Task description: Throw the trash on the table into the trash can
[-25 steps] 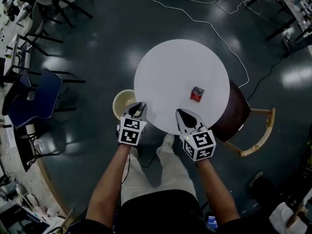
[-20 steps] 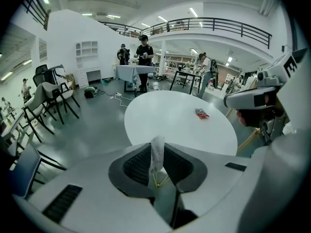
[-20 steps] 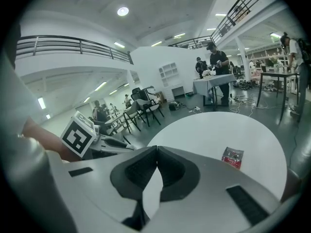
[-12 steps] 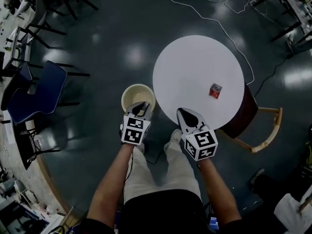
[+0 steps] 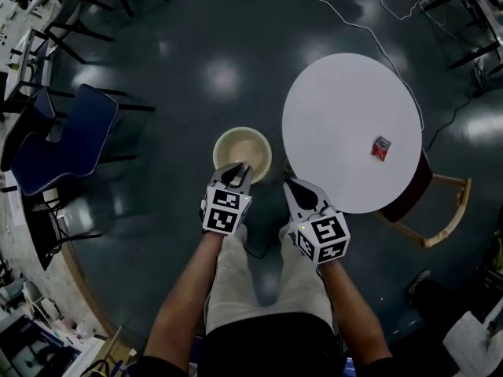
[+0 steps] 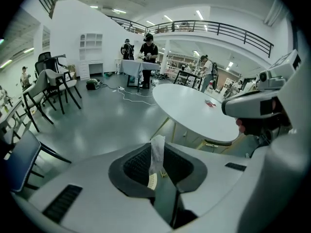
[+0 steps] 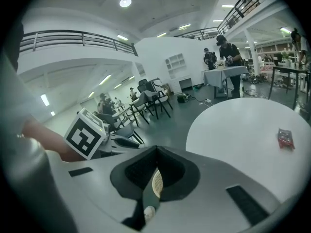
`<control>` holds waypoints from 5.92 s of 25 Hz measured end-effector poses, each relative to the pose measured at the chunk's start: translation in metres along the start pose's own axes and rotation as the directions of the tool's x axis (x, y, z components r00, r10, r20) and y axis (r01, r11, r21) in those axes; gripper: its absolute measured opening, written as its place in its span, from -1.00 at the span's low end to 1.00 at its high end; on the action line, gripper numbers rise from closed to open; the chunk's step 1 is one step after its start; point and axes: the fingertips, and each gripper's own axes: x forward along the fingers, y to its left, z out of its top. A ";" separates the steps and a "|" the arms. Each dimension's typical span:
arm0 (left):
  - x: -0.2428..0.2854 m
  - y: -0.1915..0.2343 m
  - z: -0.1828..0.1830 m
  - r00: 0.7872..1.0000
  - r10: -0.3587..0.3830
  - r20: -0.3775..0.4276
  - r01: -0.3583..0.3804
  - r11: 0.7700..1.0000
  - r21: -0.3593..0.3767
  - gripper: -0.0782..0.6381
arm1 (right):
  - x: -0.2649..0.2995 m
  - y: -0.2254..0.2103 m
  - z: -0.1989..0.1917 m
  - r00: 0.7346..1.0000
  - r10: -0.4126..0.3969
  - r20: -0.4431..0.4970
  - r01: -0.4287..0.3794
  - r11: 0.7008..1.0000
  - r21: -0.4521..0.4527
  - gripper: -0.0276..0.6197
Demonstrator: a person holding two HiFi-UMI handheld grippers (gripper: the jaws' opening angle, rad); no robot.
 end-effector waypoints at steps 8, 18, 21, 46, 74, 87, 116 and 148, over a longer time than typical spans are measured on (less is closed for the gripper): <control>0.027 0.041 -0.048 1.000 -0.021 -0.012 0.021 0.999 -0.051 -0.56 | 0.061 0.022 -0.032 0.999 0.016 -0.036 -0.016 1.000 0.003 -0.86; 0.062 0.080 -0.118 0.998 -0.049 -0.050 0.045 0.996 -0.080 -0.56 | 0.119 0.031 -0.084 0.997 0.017 -0.073 -0.016 1.000 0.016 -0.86; 0.077 0.089 -0.135 0.996 -0.066 -0.057 0.061 0.994 -0.093 -0.56 | 0.138 0.030 -0.100 0.997 0.005 -0.075 -0.002 0.999 0.035 -0.86; 0.229 0.131 -0.227 0.987 -0.108 -0.119 0.105 0.994 -0.032 -0.56 | 0.249 -0.027 -0.215 0.989 -0.039 -0.141 0.049 0.997 0.068 -0.86; 0.237 0.155 -0.230 0.992 -0.077 -0.098 0.071 0.996 -0.060 -0.29 | 0.264 -0.019 -0.230 0.985 -0.029 -0.168 0.042 0.996 0.076 -0.86; 0.190 0.148 -0.192 0.997 -0.029 -0.075 0.028 0.999 -0.015 -0.73 | 0.237 -0.006 -0.193 0.989 -0.020 -0.145 0.028 0.998 0.052 -0.86; 0.033 0.057 -0.041 0.997 -0.065 0.051 0.061 0.995 0.073 -0.74 | 0.094 0.021 -0.066 0.997 -0.032 -0.074 0.034 0.999 0.025 -0.86; -0.037 -0.161 0.084 0.972 -0.196 0.127 0.180 0.976 0.126 -0.74 | -0.117 -0.110 0.010 0.977 -0.214 0.009 0.214 0.977 -0.004 -0.86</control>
